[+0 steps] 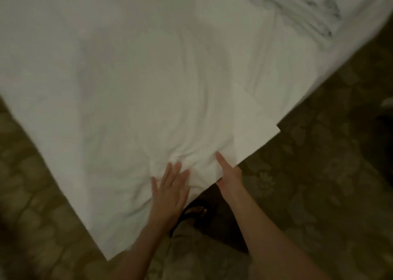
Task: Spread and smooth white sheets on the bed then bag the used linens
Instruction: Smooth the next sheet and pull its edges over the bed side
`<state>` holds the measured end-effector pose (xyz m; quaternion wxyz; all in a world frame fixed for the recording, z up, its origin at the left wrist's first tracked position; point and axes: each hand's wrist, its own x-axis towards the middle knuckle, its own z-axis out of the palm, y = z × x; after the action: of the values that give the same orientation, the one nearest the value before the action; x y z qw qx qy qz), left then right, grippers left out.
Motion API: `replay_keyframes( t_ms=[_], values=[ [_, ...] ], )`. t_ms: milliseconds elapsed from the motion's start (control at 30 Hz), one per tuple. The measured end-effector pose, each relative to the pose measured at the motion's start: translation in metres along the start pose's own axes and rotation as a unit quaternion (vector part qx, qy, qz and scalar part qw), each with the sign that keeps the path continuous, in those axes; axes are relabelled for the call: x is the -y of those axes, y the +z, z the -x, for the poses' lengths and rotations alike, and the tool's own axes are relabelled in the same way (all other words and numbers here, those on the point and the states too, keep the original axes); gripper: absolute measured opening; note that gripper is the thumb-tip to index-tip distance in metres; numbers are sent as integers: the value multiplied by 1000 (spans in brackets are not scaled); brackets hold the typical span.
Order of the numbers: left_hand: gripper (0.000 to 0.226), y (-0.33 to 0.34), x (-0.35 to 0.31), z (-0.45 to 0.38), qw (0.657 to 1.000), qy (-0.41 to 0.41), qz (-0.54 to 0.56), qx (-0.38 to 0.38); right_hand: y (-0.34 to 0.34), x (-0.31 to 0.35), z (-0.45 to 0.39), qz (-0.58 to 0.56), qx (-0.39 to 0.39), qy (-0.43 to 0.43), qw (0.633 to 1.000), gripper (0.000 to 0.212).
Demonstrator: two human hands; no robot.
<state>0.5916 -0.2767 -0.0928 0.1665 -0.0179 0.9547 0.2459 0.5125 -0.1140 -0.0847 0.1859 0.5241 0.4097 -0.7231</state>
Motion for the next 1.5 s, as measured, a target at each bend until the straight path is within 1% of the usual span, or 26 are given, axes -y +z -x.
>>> replay_keyframes(
  t_ms=[33, 67, 100, 133, 167, 200, 233, 267, 300, 333, 367, 467, 567, 667, 767, 833, 900, 967, 1067, 1133, 1167, 1233, 1300, 1367, 1433, 1500],
  values=[
    [38, -7, -14, 13, 983, -107, 137, -51, -1, 2, 2, 1, 16, 0, 1000, 52],
    [26, -12, -28, 24, 926, -229, 271, -128, -4, 7, 4, 8, 32, 0, 999, 51],
    [21, -15, -38, 36, 826, -354, 388, -205, -7, 14, 7, 26, 46, 0, 999, 50],
    [22, -17, -41, 50, 703, -453, 483, -260, -11, 20, 9, 46, 61, 0, 997, 48],
    [29, -14, -38, 64, 584, -516, 559, -283, -16, 25, 10, 63, 78, -3, 995, 46],
    [38, -11, -32, 78, 489, -543, 624, -278, -20, 29, 10, 76, 96, -9, 992, 44],
    [46, -7, -27, 90, 414, -550, 676, -263, -22, 33, 11, 85, 113, -13, 990, 42],
    [57, -4, -22, 99, 354, -549, 713, -256, -23, 36, 13, 92, 127, -11, 988, 42],
    [67, -3, -18, 103, 310, -538, 739, -262, -23, 38, 15, 99, 133, -10, 986, 44],
    [73, -3, -14, 103, 284, -526, 753, -274, -23, 39, 15, 105, 134, -9, 985, 46],
    [73, -6, -13, 100, 272, -520, 758, -283, -22, 39, 15, 110, 131, -10, 985, 47],
    [54, -20, -14, 85, 278, -528, 748, -290, -18, 39, 19, 103, 122, -5, 987, 53],
    [49, -30, -15, 76, 269, -515, 762, -286, -14, 39, 24, 101, 131, -15, 986, 56],
    [51, -37, -13, 69, 245, -489, 751, -370, -17, 40, 31, 96, 133, -26, 986, 67],
    [55, -42, -23, 71, 271, -459, 710, -460, -22, 52, 34, 93, 132, -45, 986, 61],
    [48, -43, -33, 84, 299, -457, 688, -479, -24, 60, 38, 99, 141, -49, 984, 53],
    [48, -30, -37, 92, 296, -462, 684, -480, -28, 59, 41, 117, 130, -60, 983, 48],
    [50, -21, -34, 89, 292, -488, 683, -459, -34, 53, 38, 135, 119, -66, 981, 50],
    [53, -20, -34, 83, 277, -480, 693, -461, -26, 51, 40, 130, 104, -67, 984, 52],
    [51, -26, -38, 86, 298, -461, 678, -489, -23, 57, 39, 108, 120, -68, 985, 49],
    [48, -28, -41, 89, 319, -454, 667, -498, -25, 60, 39, 104, 135, -65, 983, 44],
    [44, -23, -47, 95, 339, -459, 660, -489, -37, 61, 42, 116, 143, -56, 981, 28],
    [33, -3, -51, 103, 347, -495, 645, -467, -53, 56, 42, 125, 116, -48, 984, 19],
    [22, 14, -57, 106, 349, -523, 637, -447, -63, 52, 38, 122, 78, -36, 989, 17],
    [24, 20, -58, 103, 359, -523, 635, -442, -62, 55, 35, 103, 63, -26, 992, 15],
    [33, 20, -58, 101, 353, -502, 647, -451, -58, 63, 37, 79, 97, -19, 992, 17]
  ],
)
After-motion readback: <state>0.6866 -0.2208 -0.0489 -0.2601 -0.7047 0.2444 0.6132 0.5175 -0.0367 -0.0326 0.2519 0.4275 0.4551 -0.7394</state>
